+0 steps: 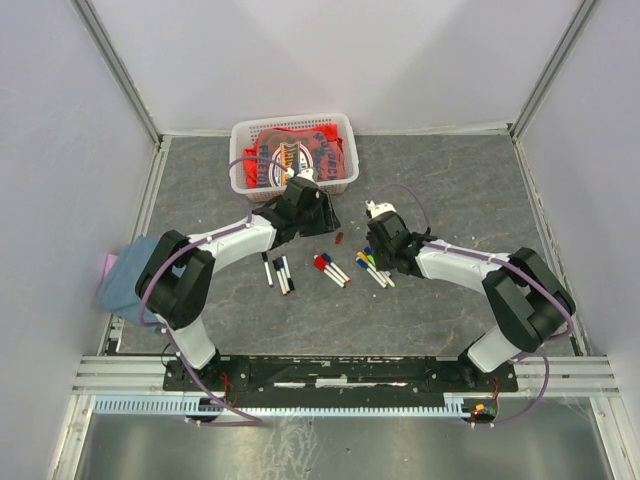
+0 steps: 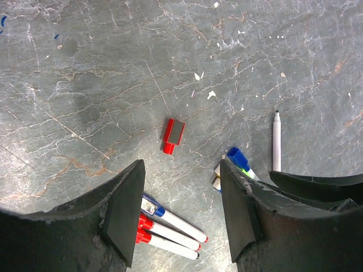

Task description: Open the pen caps

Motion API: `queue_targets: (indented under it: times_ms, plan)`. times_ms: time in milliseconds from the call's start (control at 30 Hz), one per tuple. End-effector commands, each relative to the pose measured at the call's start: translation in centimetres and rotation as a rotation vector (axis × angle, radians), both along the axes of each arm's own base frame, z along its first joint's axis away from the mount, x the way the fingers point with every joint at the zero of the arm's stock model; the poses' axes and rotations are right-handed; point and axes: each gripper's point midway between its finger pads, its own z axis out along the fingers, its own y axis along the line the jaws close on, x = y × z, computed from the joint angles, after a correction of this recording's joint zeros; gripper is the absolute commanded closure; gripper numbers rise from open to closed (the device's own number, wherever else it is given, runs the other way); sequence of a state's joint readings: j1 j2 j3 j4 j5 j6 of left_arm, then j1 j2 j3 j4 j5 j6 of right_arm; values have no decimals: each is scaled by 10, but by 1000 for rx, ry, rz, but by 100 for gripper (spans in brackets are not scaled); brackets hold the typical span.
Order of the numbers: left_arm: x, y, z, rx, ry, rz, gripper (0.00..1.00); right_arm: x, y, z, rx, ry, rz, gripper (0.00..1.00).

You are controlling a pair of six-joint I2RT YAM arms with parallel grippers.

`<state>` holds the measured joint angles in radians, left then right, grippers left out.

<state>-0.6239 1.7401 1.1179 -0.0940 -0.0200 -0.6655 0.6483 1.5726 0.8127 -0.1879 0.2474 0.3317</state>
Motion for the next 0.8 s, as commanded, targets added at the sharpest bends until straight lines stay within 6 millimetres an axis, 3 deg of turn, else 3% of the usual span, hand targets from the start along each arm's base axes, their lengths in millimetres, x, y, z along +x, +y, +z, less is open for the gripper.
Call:
queue_targets:
  times_ms: [0,367,467,667,767]
  plan:
    - [7,-6,29,-81,-56,16,38,-3,0,-7,-15,11,8,66]
    - [8,-6,36,-105,-64,18,37,-10,-1,-18,-33,53,10,69]
    - [7,-7,39,-115,-64,13,37,-13,-1,-22,-38,76,9,74]
    - [3,-11,42,-141,-52,-6,37,-21,-1,-29,-32,119,1,98]
    - [-2,-17,43,-170,-36,-33,36,-19,-3,-25,-37,98,-10,99]
